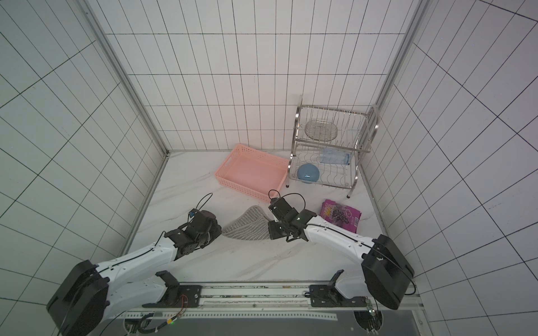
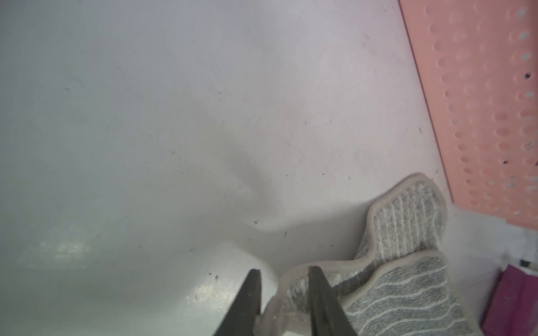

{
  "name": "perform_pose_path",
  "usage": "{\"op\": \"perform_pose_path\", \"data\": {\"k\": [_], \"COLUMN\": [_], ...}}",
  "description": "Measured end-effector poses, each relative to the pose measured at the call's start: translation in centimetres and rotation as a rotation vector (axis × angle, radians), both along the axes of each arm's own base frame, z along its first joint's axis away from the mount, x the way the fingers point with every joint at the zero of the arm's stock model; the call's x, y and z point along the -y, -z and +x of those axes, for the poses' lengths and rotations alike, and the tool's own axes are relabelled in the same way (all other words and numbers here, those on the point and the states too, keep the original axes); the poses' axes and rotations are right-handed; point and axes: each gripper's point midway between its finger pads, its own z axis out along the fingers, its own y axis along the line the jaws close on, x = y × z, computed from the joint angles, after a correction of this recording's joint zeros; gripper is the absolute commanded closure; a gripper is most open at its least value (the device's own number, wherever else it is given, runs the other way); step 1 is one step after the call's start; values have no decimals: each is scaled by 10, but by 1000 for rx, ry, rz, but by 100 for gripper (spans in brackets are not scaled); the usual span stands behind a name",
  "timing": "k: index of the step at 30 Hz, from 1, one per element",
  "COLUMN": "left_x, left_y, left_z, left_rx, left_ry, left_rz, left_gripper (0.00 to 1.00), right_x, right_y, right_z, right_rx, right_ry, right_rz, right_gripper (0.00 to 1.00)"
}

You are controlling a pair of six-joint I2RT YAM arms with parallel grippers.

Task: Fold the square dishcloth
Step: Adjust the cleaning item at the center of the board.

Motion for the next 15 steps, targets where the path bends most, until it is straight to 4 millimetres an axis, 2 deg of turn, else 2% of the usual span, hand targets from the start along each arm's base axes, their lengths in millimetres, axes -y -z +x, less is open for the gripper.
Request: {"op": "perform_pose_path", "data": {"k": [2, 4, 6, 9, 11, 13, 15], "left_x": [-6, -6, 1, 20, 37, 57, 81], "left_y": [-4, -14, -31, -60, -71, -73, -69], "left_z": [2, 2, 6, 17, 23, 29, 33], "left_rx": [-10, -10, 15, 77, 96, 87, 68], "left_ry": [4, 31, 77, 180, 268, 364, 472], "left_rz": [13, 21, 11, -24, -52, -75, -88], "left_gripper": [33, 17, 10, 10, 14, 24, 29], "right_x": [-2, -3, -3, 1, 6, 12, 19], "right_y": [0, 2, 5, 12, 18, 25, 33], "right_z": [-3, -7, -11, -14, -15, -17, -18], "right_rx": [13, 20, 20, 22, 17, 12, 4], "right_ry": [-21, -36, -47, -46, -33, -13, 13], "right_rz": [-7, -18, -28, -49, -64, -82, -103], "right_gripper": [100, 100, 100, 100, 100, 100, 100]}}
